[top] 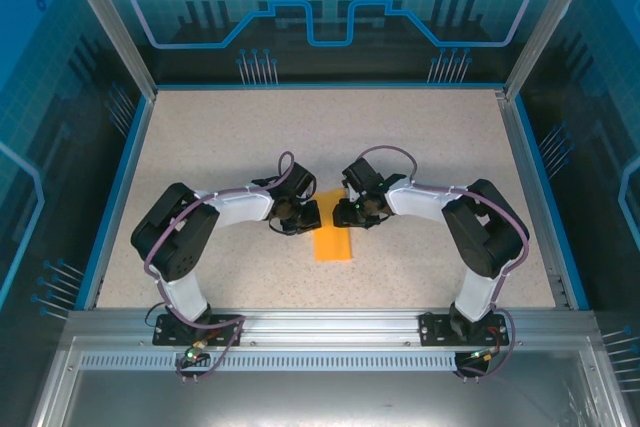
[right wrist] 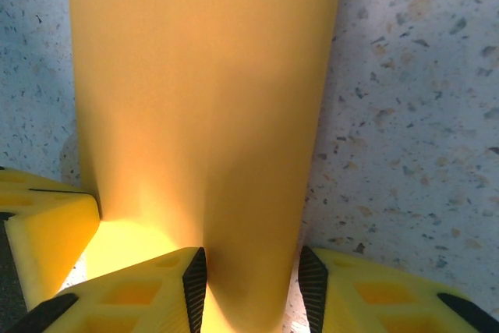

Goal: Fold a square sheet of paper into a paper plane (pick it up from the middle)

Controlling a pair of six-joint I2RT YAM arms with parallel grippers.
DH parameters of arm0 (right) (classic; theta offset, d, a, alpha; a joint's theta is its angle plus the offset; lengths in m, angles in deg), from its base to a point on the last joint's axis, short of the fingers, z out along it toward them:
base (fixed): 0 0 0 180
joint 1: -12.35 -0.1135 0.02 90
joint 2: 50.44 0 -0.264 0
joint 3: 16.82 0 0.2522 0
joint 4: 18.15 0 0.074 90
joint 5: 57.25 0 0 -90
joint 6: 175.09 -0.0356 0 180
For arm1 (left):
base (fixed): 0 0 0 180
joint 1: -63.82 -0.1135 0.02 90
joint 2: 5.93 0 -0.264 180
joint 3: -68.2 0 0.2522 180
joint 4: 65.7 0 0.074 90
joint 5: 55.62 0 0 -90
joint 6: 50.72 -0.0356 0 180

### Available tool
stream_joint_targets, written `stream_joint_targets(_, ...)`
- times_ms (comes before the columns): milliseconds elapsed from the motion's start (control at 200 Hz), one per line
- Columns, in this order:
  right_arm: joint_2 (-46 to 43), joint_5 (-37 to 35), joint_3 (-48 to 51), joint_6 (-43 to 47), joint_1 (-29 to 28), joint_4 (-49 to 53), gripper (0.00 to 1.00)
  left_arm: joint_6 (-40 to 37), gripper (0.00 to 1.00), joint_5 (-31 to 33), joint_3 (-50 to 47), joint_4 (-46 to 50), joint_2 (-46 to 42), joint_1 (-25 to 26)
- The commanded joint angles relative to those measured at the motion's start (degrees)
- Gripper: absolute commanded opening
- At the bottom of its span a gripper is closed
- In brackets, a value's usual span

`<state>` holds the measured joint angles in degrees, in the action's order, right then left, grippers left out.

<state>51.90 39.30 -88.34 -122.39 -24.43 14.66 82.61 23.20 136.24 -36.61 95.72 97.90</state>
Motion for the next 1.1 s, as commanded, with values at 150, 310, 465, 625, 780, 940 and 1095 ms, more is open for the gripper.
stream_joint_targets(150, -2.0, -0.8, 0.0, -0.5, -0.3, 4.2, 0.45, -2.7, 0.09, 4.7, -0.5, 5.7, 4.1, 0.3)
stream_joint_targets(310, -6.1, 0.1, 0.1, -0.7, 0.2, 4.6, 0.47, -2.8, 0.09, 4.8, -0.7, 5.5, 4.9, 0.4)
stream_joint_targets(465, -10.5, 4.2, 2.4, -2.5, 1.1, 1.0, 0.4, -3.1, 0.08, 5.3, -0.7, 5.6, 5.3, 0.4)
stream_joint_targets(625, -9.4, 11.0, 4.2, -5.5, 1.2, -5.8, 0.24, -3.6, 0.08, 6.0, -0.6, 6.3, 5.6, 0.3)
stream_joint_targets(780, -5.5, 13.4, 4.5, -6.3, 1.0, -9.1, 0.13, -3.8, 0.07, 6.2, -0.6, 6.4, 5.9, 0.4)
stream_joint_targets(940, -2.3, 12.7, 3.7, -5.2, 1.0, -9.2, 0.1, -4.0, 0.07, 6.4, -0.4, 6.6, 6.2, 0.4)
stream_joint_targets(1095, -0.6, 10.6, 3.4, -3.5, 1.5, -7.8, 0.1, -4.3, 0.07, 6.5, -0.3, 6.9, 6.4, 0.4)
